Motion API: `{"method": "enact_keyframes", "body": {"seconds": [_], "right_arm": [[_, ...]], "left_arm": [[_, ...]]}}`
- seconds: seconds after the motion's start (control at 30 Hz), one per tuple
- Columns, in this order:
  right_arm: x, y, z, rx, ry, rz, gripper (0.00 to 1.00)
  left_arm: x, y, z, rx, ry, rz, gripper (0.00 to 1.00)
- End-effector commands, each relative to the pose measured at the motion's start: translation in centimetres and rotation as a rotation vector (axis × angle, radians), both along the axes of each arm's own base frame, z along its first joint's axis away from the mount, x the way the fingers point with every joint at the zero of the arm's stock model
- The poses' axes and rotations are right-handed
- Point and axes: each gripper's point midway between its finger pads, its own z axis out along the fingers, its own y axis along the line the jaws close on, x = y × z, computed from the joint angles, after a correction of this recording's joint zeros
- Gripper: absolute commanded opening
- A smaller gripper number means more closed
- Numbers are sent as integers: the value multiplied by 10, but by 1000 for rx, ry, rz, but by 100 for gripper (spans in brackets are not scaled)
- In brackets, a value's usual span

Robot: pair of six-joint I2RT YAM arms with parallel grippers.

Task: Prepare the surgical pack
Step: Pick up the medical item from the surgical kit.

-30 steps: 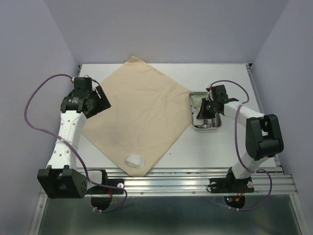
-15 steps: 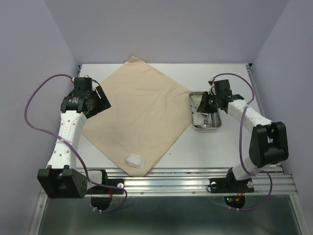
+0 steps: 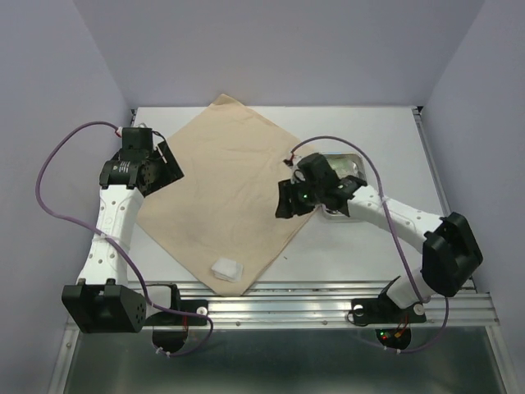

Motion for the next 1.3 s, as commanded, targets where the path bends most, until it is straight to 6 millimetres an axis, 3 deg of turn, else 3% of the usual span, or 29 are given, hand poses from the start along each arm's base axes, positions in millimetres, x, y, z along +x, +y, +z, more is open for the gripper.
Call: {"method": "enact_keyframes", "body": {"seconds": [0.0,0.07,0.1,0.17,0.27,0.37,0.6,0.93,1.17,1.27], "right_arm": [[-37,56,-16,27,29,154,53],[-61,88,-18,40,40,254,57],[-71,100,-29,47,82,296,57],[-91,126,-27,113,117,372,62],[-108,146,-37,173,203,431,72],[-116,157,-51,189,265,456,73],[-136,168,-78,204,388,518,76],[-154,180,-92,211,477,566,75],[-165,183,-96,209,519,566,65],[-163,183,-99,199,517,561,56]], "left_arm": [[1,8,25,33,-61,23,79],[0,9,25,34,-62,29,79],[-1,9,24,31,-59,30,78],[-3,9,23,30,-57,31,79],[-8,9,20,29,-51,32,79],[-10,9,18,31,-48,33,79],[-12,8,15,26,-47,33,78],[-14,8,16,26,-49,33,79],[-15,8,15,26,-47,33,79],[-15,8,15,25,-49,33,79]]}}
